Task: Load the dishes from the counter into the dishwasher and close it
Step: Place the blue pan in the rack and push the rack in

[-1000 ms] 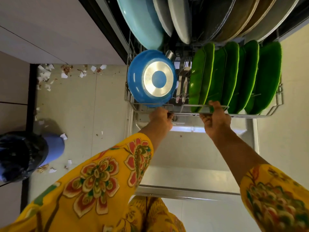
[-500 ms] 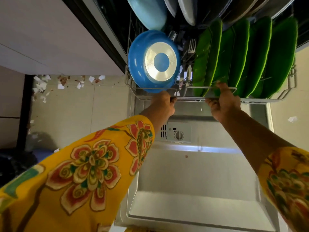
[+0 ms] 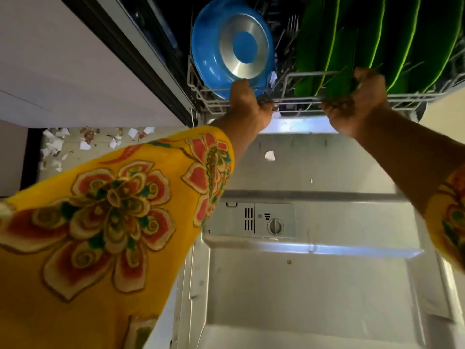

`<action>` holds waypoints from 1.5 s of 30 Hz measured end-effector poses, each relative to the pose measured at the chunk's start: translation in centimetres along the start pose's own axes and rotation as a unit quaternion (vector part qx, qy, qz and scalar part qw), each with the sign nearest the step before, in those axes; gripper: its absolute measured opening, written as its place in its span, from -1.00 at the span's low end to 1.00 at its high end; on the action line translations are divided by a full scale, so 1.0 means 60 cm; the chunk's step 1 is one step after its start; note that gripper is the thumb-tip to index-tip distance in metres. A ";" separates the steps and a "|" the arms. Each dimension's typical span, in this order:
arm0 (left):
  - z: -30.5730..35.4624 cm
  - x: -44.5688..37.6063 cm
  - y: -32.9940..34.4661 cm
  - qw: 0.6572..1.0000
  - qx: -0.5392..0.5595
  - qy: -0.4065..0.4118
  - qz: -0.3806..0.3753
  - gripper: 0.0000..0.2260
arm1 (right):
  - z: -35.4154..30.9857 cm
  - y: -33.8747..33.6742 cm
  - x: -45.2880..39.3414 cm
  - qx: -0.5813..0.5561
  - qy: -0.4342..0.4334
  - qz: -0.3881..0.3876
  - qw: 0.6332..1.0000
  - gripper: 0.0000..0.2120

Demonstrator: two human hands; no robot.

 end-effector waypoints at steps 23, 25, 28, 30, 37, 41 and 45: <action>-0.078 0.145 -0.151 0.988 -0.077 -0.112 0.077 -0.62 | 0.145 -0.062 0.128 0.056 0.056 0.008 0.997 -0.71; -0.095 0.197 -0.177 0.981 -0.084 -0.138 0.106 -0.61 | 0.178 -0.088 0.176 0.087 0.080 0.034 0.992 -0.72; -0.109 0.268 -0.220 0.973 -0.085 -0.165 0.135 -0.57 | 0.221 -0.131 0.244 0.116 0.108 0.068 0.985 -0.63; -0.112 0.309 -0.249 0.969 -0.087 -0.172 0.153 -0.56 | 0.245 -0.159 0.280 0.133 0.121 0.090 0.980 -0.64; -0.153 0.444 -0.386 0.951 -0.070 -0.177 0.245 -0.59 | 0.361 -0.250 0.406 0.145 0.149 0.148 0.967 -0.88; -0.212 0.512 -0.473 0.935 -0.026 -0.175 0.309 -0.54 | 0.443 -0.324 0.479 0.132 0.188 0.211 0.950 -0.91; -0.263 0.571 -0.526 0.922 0.041 -0.145 0.356 -0.41 | 0.486 -0.396 0.540 0.155 0.162 0.253 0.941 -0.78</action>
Point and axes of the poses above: each hand's wrist, its own x-axis away from the middle knuckle, its own y-axis out of the palm, z = x × y, the point moved 3 cm from there along -x, towards the middle knuckle, and after that the axes turned 3 degrees about -z, right-handed, at the moved point
